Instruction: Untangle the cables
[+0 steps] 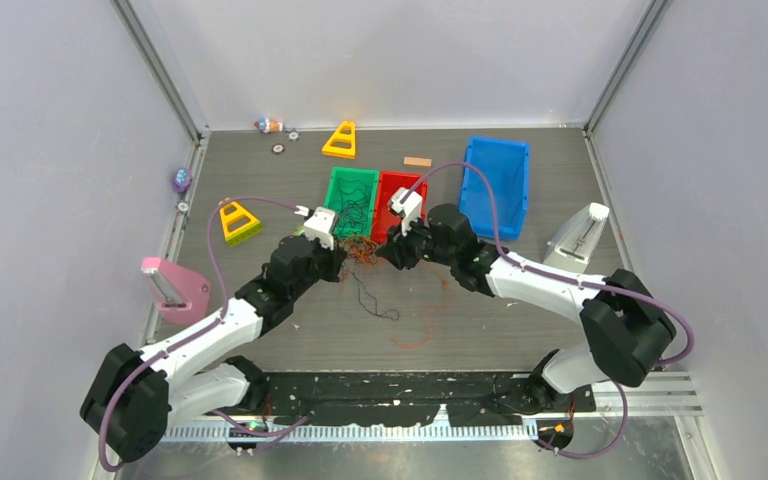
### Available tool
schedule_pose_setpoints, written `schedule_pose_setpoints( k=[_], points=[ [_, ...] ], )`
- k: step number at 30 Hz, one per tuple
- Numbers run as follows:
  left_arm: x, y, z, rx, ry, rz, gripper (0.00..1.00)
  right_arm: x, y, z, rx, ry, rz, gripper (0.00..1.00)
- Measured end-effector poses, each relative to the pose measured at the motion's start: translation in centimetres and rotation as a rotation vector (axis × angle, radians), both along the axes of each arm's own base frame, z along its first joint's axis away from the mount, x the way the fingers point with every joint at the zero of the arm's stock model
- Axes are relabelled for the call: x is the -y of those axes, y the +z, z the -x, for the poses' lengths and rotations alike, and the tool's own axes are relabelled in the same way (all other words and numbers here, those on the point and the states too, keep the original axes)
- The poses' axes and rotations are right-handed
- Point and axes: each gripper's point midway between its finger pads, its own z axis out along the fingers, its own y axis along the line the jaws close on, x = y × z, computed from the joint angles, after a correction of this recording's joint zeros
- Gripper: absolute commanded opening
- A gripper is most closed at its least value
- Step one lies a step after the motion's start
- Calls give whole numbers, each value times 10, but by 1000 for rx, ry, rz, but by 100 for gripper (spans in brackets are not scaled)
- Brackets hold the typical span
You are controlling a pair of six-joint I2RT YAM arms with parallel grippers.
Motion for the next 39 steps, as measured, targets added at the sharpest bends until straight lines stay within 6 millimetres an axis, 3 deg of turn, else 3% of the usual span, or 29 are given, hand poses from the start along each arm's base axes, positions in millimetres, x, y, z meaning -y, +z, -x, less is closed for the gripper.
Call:
schedule_pose_setpoints(
  k=[7, 14, 20, 26, 31, 36, 39],
  points=[
    [0, 1, 0, 2, 1, 1, 0, 2, -12, 2, -15, -4, 14, 6],
    [-2, 5, -1, 14, 11, 5, 0, 21, -19, 10, -15, -56, 13, 6],
    [-12, 2, -5, 15, 70, -18, 0, 56, 1, 5, 41, -238, -31, 5],
    [-31, 2, -11, 19, 197, -39, 0, 125, 30, -8, 83, -549, -137, 5],
    [-54, 5, -16, 27, 353, -41, 0, 210, 53, -11, 86, -899, -252, 5],
    [-99, 4, -15, 29, 571, -83, 0, 297, 66, 11, 146, -1245, -326, 5],
    [-124, 7, -10, 37, 691, -97, 0, 327, 76, 28, 183, -1380, -368, 5]
  ],
)
